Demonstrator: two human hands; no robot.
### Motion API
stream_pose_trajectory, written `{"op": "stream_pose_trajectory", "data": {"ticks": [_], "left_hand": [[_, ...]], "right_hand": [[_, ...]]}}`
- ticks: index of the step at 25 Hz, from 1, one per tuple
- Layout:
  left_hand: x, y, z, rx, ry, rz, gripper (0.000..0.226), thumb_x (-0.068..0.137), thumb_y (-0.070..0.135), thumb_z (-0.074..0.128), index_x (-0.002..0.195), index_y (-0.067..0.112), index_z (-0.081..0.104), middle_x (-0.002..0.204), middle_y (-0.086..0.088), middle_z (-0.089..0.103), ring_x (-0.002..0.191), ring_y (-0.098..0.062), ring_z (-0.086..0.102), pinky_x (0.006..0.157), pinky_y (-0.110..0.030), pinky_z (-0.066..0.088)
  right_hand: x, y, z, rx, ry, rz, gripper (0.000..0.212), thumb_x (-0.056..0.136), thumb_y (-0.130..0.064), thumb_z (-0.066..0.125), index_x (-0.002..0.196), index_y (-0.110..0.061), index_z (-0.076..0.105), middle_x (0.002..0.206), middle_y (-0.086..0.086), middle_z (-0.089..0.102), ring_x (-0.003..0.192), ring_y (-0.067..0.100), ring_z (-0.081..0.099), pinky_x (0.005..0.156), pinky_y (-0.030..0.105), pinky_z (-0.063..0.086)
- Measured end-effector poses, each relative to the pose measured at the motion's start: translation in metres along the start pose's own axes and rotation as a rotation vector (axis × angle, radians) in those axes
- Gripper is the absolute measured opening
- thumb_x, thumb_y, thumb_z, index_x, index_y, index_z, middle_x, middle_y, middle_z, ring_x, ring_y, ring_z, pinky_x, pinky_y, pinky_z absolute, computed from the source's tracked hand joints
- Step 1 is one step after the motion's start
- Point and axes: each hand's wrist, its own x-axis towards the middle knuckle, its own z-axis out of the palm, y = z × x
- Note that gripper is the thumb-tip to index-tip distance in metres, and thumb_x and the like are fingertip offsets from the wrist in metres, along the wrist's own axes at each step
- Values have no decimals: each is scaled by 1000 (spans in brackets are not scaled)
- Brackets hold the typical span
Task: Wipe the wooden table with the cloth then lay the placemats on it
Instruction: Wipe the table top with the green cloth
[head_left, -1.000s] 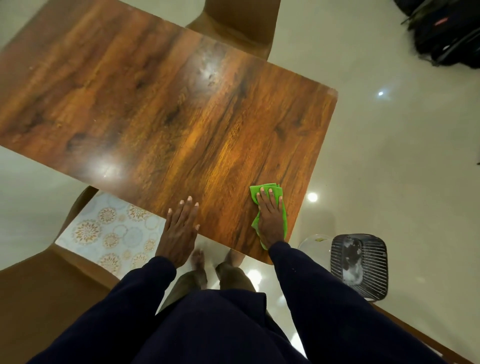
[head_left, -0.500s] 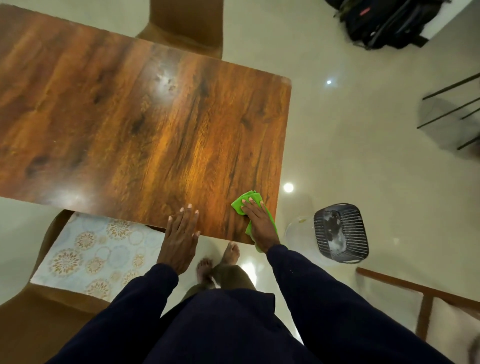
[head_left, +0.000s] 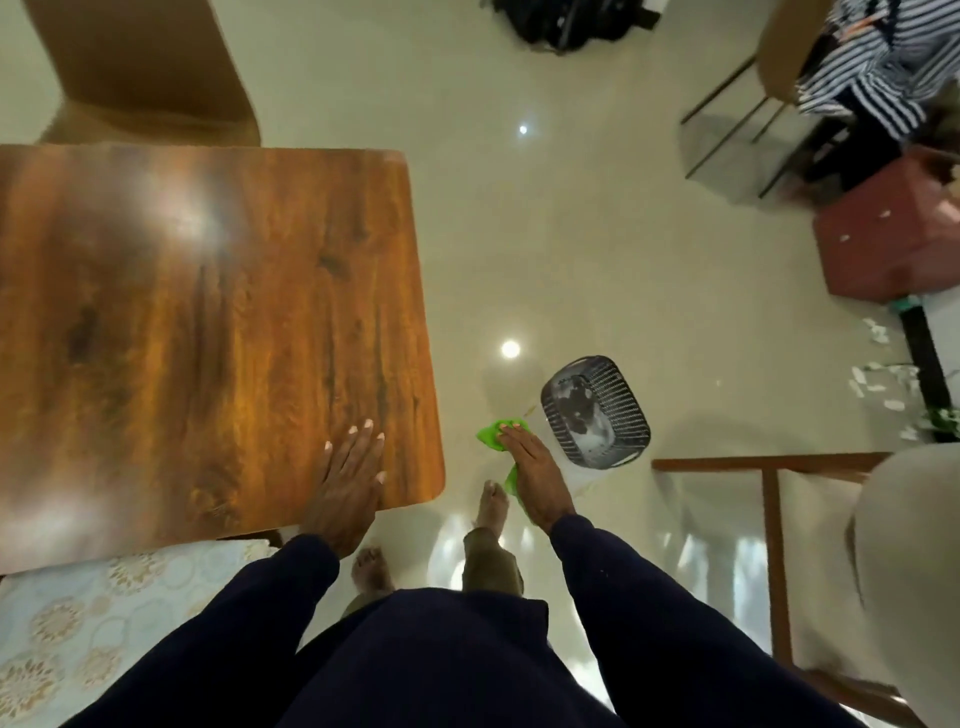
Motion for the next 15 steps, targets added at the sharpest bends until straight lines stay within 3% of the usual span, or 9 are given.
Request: {"op": "stream_pose_trajectory", "data": {"ticks": [2, 5, 10, 13, 15], "left_hand": [[21, 28, 5, -30, 12, 59, 58, 114, 36, 15, 158, 5, 37, 168, -17, 35, 154, -39, 36, 125, -58, 25], [59, 76, 17, -81, -21, 108, 53, 109, 32, 33, 153, 4, 44, 160, -20, 46, 146, -41, 47, 123, -55, 24], [130, 144, 73, -77, -5, 151, 52, 111, 24, 26, 157, 6, 41, 171, -16, 28, 159, -33, 25, 128, -55, 19], [167, 173, 103, -50, -3, 145, 51, 109, 18, 32, 158, 6, 40, 171, -16, 27, 160, -32, 22, 128, -57, 23], [185, 182, 124, -35, 3, 111, 51, 108, 16, 36, 157, 4, 42, 172, -17, 25, 161, -32, 21, 128, -59, 24]], "right_hand": [[-1, 30, -16, 5, 29, 52, 76, 78, 24, 70, 147, -5, 59, 154, 13, 56, 145, 31, 50, 123, 47, 40], [11, 96, -37, 43, 23, 126, 71, 88, 17, 67, 150, -14, 56, 157, 7, 53, 148, 22, 45, 127, 39, 33], [52, 218, -52, 67, -45, 205, 62, 91, 12, 70, 148, -9, 57, 151, 11, 57, 143, 27, 51, 121, 46, 43], [87, 281, -42, 42, -80, 244, 39, 104, -4, 50, 143, -3, 61, 145, 18, 60, 135, 33, 55, 119, 42, 42], [109, 319, -20, -26, -115, 201, 43, 104, -18, 42, 139, -5, 63, 137, 17, 65, 126, 34, 60, 111, 47, 49]]}}
